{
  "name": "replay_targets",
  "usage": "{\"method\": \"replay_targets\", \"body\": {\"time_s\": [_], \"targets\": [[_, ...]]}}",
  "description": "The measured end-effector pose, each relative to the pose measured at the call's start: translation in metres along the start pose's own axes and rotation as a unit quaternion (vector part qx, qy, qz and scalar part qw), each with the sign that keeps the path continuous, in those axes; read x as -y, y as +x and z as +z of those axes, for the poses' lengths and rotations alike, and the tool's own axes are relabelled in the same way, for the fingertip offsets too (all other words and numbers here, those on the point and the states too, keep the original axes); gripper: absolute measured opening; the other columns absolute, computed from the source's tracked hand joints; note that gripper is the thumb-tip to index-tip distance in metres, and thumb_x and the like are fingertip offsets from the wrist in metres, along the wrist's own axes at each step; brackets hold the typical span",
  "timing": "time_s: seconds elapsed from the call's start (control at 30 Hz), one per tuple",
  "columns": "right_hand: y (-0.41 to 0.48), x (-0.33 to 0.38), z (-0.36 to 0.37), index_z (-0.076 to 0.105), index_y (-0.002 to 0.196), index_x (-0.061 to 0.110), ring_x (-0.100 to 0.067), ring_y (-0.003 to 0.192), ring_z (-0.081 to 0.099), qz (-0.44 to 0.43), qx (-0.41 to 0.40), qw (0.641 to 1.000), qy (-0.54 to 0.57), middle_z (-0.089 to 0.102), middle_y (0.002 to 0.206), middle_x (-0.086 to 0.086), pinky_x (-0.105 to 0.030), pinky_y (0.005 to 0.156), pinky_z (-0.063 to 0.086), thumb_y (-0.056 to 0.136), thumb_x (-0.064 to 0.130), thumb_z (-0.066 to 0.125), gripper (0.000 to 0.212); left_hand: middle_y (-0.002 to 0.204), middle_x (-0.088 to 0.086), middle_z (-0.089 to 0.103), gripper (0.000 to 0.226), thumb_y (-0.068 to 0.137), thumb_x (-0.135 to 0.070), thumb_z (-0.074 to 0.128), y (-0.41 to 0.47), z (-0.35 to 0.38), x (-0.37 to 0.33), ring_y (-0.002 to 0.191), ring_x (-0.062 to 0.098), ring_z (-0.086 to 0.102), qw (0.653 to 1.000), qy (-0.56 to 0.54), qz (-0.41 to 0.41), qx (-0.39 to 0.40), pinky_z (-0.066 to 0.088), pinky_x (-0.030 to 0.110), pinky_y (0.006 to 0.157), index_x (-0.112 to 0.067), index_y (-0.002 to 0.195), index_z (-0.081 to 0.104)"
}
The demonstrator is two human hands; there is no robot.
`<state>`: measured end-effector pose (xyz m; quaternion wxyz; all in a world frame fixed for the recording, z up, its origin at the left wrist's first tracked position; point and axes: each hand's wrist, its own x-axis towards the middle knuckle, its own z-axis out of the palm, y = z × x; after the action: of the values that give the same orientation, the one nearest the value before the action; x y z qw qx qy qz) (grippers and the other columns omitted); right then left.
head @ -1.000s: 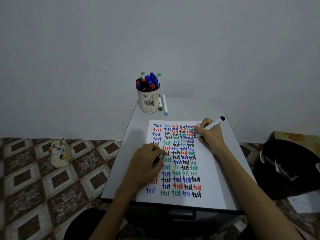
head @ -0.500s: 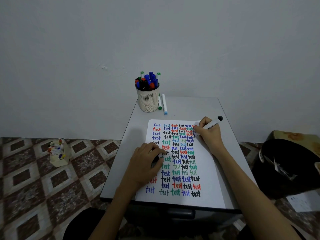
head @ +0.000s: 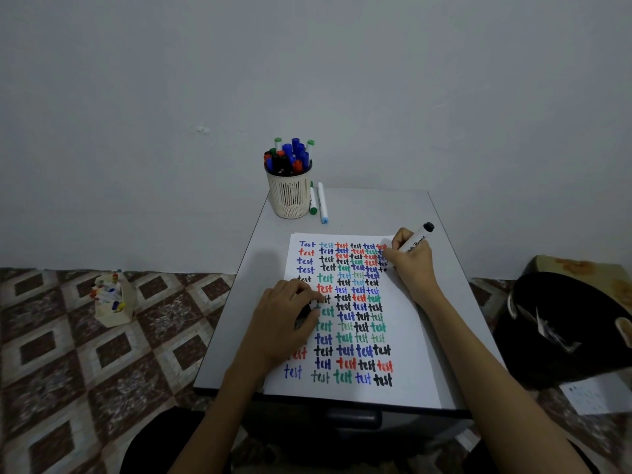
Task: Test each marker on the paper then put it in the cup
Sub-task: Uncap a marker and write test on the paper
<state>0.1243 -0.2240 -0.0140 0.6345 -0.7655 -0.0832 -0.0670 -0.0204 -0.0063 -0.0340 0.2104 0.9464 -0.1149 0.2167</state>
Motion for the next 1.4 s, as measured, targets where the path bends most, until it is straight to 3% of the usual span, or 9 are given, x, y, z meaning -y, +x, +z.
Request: {"method": "replay_targets", "body": {"time_s": [0.3, 0.47, 0.53, 0.63, 0.77, 0.93, 1.4], "targets": [[0.0004, 0.0002, -0.0013, 0.042, 0.062, 0.013, -0.016, 0.058, 0.053, 0.004, 0.008, 1.000, -0.007, 0.051, 0.060, -0.006, -0.026, 0.055, 0.044, 0.083, -0.008, 0.062, 0.036, 0.101, -0.009, 0.055, 0.027, 0.087, -0.038, 0.046, -0.0003, 0.0008, 0.0006, 0.093, 0.005, 0.046, 1.000, -0.001, -0.001, 0.002, 0.038, 0.025, 0.080, -0.024, 0.105, 0.062], [-0.0015, 0.0015, -0.0040, 0.039, 0.063, 0.014, -0.009, 0.050, 0.048, 0.007, -0.033, 0.999, 0.004, 0.047, 0.057, -0.004, -0.021, 0.048, 0.040, 0.083, -0.008, 0.060, 0.036, 0.100, -0.008, 0.056, 0.028, 0.088, -0.038, 0.045, 0.0002, 0.0010, 0.0006, 0.093, 0.005, 0.046, 1.000, 0.002, 0.002, -0.001, 0.038, 0.025, 0.080, -0.023, 0.105, 0.062], [-0.0016, 0.0026, -0.0035, 0.040, 0.063, 0.013, -0.004, 0.048, 0.048, 0.006, -0.028, 1.000, -0.012, 0.047, 0.058, -0.004, -0.019, 0.046, 0.040, 0.082, -0.008, 0.061, 0.036, 0.100, -0.007, 0.056, 0.029, 0.088, -0.038, 0.045, 0.0004, 0.0005, 0.0004, 0.092, 0.006, 0.046, 1.000, -0.002, 0.003, -0.003, 0.038, 0.025, 0.079, -0.023, 0.104, 0.063], [-0.0004, 0.0029, -0.0018, 0.040, 0.064, 0.013, -0.010, 0.053, 0.053, 0.016, -0.024, 0.999, -0.016, 0.050, 0.061, -0.007, -0.024, 0.050, 0.044, 0.082, -0.008, 0.062, 0.036, 0.099, -0.007, 0.057, 0.029, 0.087, -0.037, 0.045, 0.0006, 0.0001, 0.0002, 0.091, 0.007, 0.047, 1.000, 0.000, 0.005, -0.003, 0.039, 0.026, 0.078, -0.022, 0.104, 0.063], [-0.0010, 0.0032, -0.0019, 0.039, 0.064, 0.013, 0.000, 0.045, 0.051, 0.016, -0.019, 1.000, -0.019, 0.048, 0.057, -0.004, -0.022, 0.048, 0.044, 0.082, -0.009, 0.062, 0.037, 0.099, -0.007, 0.057, 0.029, 0.087, -0.038, 0.045, 0.0007, 0.0012, 0.0018, 0.091, 0.006, 0.047, 1.000, 0.004, 0.003, 0.001, 0.039, 0.026, 0.078, -0.023, 0.104, 0.063], [-0.0005, 0.0016, -0.0048, 0.041, 0.063, 0.013, -0.015, 0.054, 0.052, 0.027, -0.047, 0.998, 0.005, 0.050, 0.059, -0.006, -0.027, 0.055, 0.045, 0.079, -0.009, 0.063, 0.035, 0.099, -0.008, 0.057, 0.028, 0.087, -0.037, 0.047, 0.0009, 0.0015, 0.0025, 0.090, 0.003, 0.045, 1.000, 0.001, -0.001, -0.001, 0.037, 0.024, 0.078, -0.024, 0.104, 0.064], [-0.0040, 0.0060, -0.0008, 0.040, 0.067, 0.012, 0.003, 0.044, 0.050, 0.007, -0.033, 0.999, -0.008, 0.049, 0.060, -0.003, -0.015, 0.044, 0.042, 0.085, -0.009, 0.057, 0.032, 0.099, -0.008, 0.056, 0.034, 0.086, -0.042, 0.043, 0.0010, -0.0007, 0.0009, 0.091, 0.006, 0.047, 1.000, -0.012, -0.014, 0.007, 0.036, 0.024, 0.079, -0.024, 0.104, 0.065]]}}
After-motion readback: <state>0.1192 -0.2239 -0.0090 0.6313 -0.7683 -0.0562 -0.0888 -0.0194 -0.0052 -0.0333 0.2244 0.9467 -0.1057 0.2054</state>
